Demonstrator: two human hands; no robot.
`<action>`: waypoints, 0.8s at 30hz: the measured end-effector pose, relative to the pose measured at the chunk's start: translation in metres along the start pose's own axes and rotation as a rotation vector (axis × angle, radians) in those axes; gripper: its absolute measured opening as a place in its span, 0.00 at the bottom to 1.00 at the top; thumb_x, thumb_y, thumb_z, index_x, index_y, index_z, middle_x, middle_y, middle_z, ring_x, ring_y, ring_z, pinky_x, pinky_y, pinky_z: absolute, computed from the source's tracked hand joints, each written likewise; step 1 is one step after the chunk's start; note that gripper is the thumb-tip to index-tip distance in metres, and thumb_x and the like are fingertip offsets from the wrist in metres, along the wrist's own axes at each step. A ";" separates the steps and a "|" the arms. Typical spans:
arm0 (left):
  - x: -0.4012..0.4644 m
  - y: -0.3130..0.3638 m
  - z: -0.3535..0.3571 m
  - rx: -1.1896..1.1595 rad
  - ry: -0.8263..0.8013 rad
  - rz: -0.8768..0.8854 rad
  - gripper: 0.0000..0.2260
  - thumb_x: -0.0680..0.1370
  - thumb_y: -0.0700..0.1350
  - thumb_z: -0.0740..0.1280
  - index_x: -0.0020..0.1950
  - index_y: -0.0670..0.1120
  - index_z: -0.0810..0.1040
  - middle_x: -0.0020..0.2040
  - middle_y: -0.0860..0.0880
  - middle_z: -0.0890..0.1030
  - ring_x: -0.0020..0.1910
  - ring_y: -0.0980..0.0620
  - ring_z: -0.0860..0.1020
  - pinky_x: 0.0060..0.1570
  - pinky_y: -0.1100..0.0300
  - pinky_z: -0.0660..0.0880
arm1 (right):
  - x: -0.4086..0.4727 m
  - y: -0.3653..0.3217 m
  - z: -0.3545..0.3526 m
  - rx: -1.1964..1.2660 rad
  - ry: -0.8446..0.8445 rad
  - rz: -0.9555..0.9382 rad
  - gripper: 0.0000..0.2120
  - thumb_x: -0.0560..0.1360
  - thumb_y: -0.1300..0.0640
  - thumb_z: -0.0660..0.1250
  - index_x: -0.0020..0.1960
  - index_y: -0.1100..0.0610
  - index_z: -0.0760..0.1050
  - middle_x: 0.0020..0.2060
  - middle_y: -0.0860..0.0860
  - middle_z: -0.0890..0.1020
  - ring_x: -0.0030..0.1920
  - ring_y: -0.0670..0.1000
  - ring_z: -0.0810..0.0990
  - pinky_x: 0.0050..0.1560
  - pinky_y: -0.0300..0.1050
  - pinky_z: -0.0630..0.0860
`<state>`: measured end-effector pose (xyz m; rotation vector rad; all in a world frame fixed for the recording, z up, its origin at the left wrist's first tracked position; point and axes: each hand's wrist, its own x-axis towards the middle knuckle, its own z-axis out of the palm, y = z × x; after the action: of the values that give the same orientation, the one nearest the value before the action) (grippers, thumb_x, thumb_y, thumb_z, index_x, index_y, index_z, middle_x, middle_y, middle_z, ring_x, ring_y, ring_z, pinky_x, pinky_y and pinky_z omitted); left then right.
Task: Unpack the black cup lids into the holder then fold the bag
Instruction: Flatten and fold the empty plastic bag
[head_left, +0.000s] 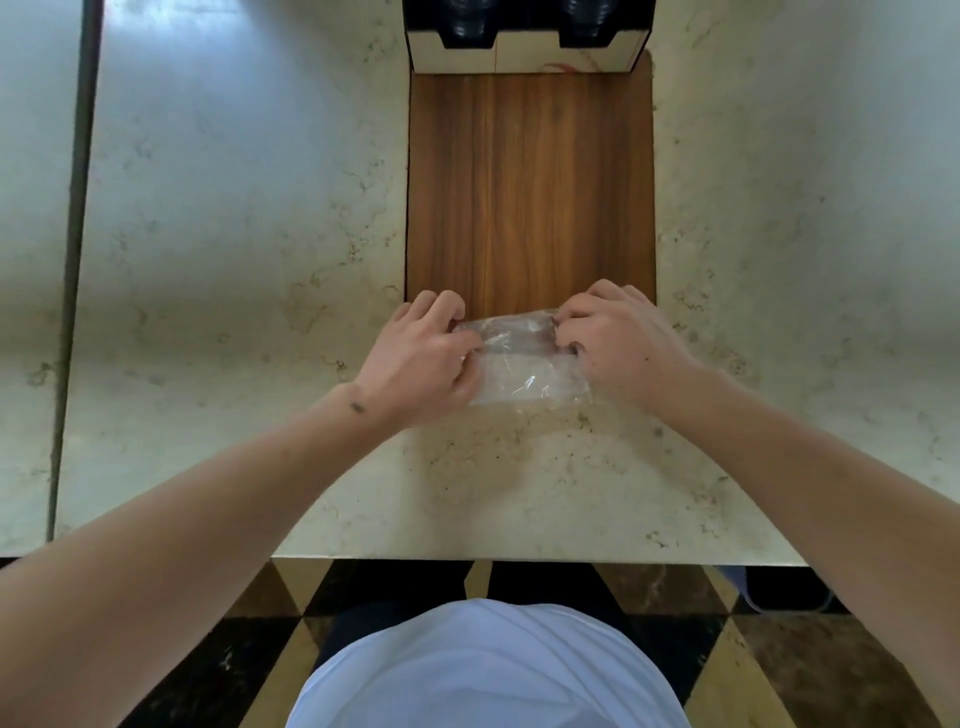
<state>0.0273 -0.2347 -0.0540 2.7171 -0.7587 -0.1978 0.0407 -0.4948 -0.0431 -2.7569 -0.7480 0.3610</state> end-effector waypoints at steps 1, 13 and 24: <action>0.001 0.010 0.002 0.008 -0.009 -0.051 0.16 0.80 0.49 0.63 0.50 0.40 0.86 0.52 0.41 0.79 0.50 0.41 0.76 0.49 0.44 0.77 | 0.005 -0.009 -0.002 -0.014 0.000 0.066 0.12 0.78 0.62 0.64 0.53 0.57 0.86 0.52 0.52 0.85 0.53 0.56 0.77 0.52 0.54 0.74; -0.012 0.048 0.057 0.035 -0.059 -0.153 0.27 0.86 0.50 0.52 0.83 0.39 0.58 0.84 0.40 0.59 0.84 0.42 0.54 0.82 0.42 0.53 | -0.025 -0.048 0.068 -0.044 0.046 0.213 0.27 0.86 0.46 0.51 0.83 0.56 0.57 0.82 0.53 0.59 0.82 0.51 0.54 0.80 0.62 0.51; -0.014 0.036 0.050 0.043 -0.268 -0.282 0.32 0.84 0.65 0.40 0.84 0.52 0.39 0.86 0.46 0.41 0.83 0.43 0.34 0.80 0.43 0.35 | -0.024 -0.033 0.067 -0.035 -0.099 0.250 0.31 0.84 0.35 0.41 0.83 0.44 0.40 0.84 0.48 0.44 0.82 0.53 0.37 0.79 0.67 0.38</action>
<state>-0.0127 -0.2698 -0.0881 2.8646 -0.4449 -0.6256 -0.0147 -0.4674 -0.0915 -2.8896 -0.4345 0.5418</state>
